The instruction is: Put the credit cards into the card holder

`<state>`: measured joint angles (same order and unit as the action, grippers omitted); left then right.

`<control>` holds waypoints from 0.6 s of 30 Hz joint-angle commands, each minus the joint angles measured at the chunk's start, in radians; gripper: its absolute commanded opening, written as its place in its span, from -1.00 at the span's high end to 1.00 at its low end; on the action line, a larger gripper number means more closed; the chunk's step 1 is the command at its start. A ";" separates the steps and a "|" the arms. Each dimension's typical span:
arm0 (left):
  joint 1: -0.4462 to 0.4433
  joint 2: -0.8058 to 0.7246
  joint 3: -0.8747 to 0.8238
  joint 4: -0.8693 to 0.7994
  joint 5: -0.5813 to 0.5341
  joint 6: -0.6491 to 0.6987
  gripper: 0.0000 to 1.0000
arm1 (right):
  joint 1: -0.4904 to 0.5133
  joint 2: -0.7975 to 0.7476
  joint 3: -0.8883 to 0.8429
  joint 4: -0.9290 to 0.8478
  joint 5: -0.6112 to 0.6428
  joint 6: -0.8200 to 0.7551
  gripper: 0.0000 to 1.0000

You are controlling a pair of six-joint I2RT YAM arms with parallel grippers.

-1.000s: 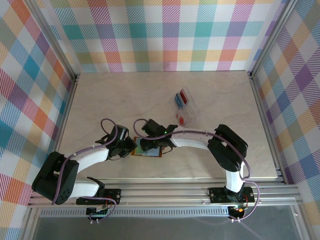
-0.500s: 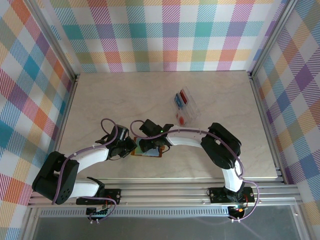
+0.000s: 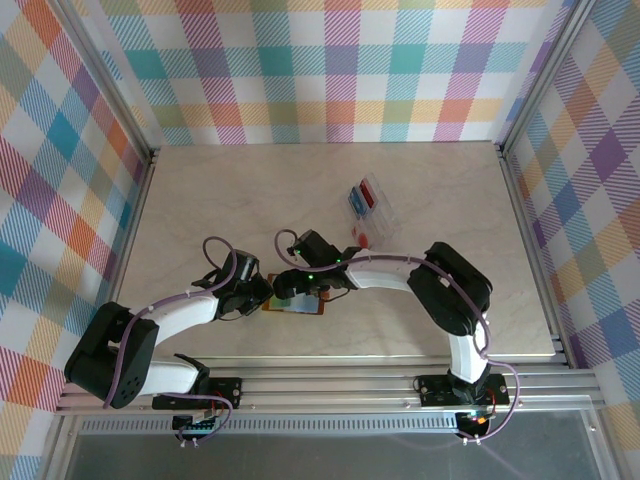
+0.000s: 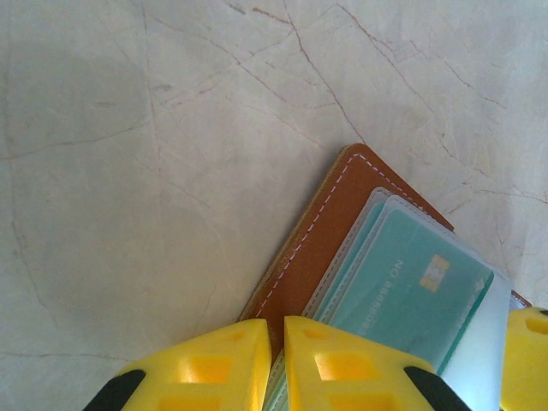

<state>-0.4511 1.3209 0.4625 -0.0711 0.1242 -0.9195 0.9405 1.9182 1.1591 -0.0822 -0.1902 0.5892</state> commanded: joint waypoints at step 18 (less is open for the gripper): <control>-0.021 0.094 -0.028 -0.082 -0.020 0.011 0.69 | 0.050 -0.150 -0.315 0.124 -0.071 0.225 -0.60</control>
<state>-0.4568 1.3586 0.4751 -0.0414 0.1314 -0.9195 0.9722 1.7756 0.8989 0.1448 -0.2451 0.7616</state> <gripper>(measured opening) 0.156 0.797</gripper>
